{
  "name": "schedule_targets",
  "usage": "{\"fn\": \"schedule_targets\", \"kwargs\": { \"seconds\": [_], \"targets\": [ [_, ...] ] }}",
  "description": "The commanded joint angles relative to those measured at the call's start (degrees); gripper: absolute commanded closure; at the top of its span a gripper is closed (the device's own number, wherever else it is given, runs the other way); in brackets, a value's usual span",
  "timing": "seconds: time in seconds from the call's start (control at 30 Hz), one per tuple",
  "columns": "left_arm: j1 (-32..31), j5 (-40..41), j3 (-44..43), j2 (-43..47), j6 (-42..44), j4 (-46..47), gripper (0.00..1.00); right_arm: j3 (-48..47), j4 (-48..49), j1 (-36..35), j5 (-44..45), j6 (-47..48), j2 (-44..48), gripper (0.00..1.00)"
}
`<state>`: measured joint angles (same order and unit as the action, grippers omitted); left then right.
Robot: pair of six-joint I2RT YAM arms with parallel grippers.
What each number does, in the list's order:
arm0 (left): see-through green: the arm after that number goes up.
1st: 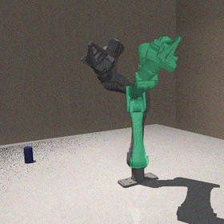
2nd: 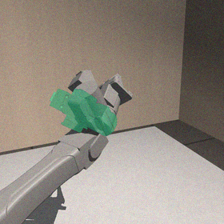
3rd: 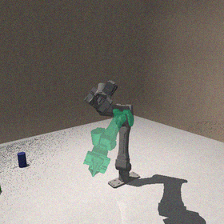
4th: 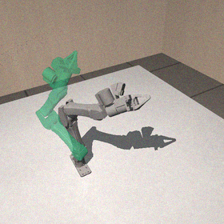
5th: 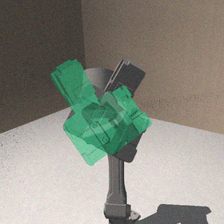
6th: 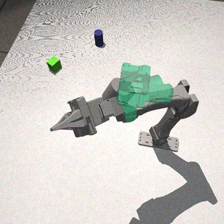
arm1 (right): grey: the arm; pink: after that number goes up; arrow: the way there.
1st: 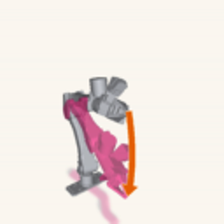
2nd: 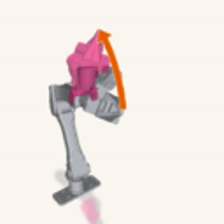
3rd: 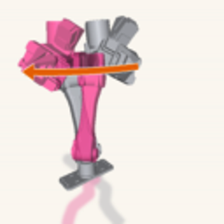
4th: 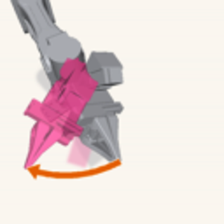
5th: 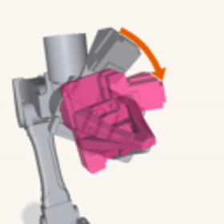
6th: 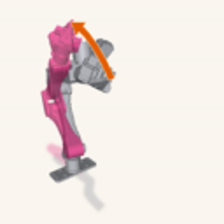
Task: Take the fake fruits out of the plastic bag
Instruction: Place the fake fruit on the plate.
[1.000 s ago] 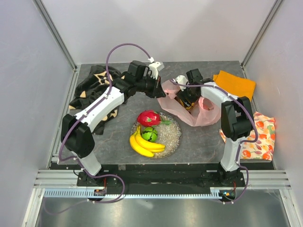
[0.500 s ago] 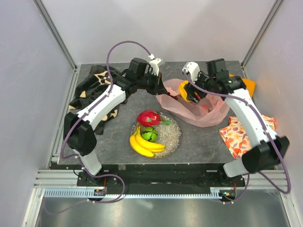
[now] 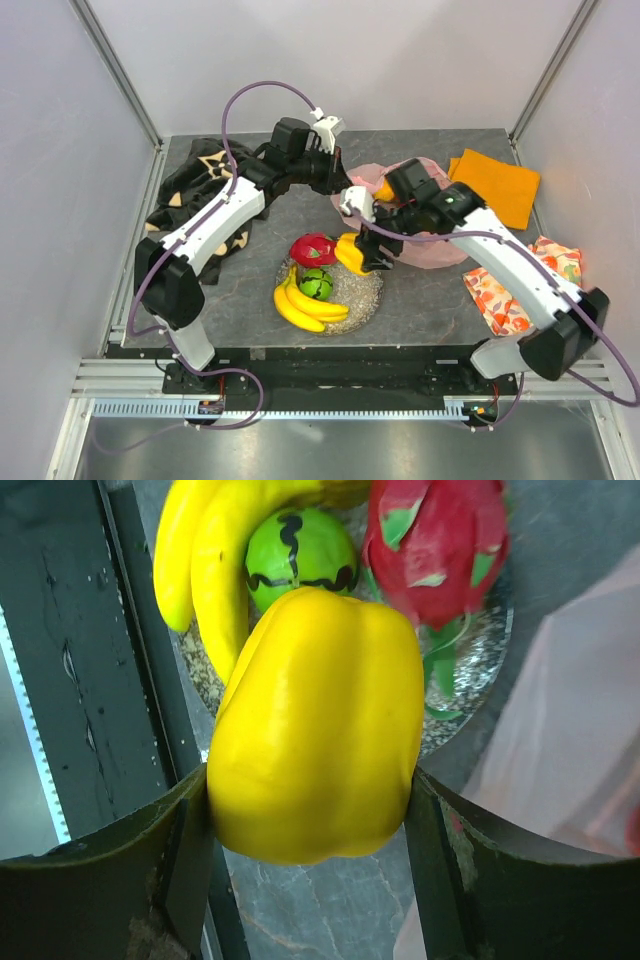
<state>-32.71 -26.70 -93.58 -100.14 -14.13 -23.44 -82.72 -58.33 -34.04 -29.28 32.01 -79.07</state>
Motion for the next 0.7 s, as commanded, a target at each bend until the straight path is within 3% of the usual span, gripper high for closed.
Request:
{"fn": "schedule_targets", "kwargs": {
  "seconds": [0.0,0.27,0.67],
  "targets": [
    [0.1,2.0,-1.0,2.6,0.2,1.4,0.98,1.0,0.0,-1.0,-1.2,3.0,-7.5,0.52],
    [0.0,2.7,2.0,5.6,2.2,1.4,0.99,-0.3,2.4,-1.1,6.7,1.1,-17.1,0.57],
    [0.1,2.3,1.7,4.8,2.4,1.3,0.98,11.8,7.3,-1.5,9.2,12.7,-13.8,0.56]
  ]
}}
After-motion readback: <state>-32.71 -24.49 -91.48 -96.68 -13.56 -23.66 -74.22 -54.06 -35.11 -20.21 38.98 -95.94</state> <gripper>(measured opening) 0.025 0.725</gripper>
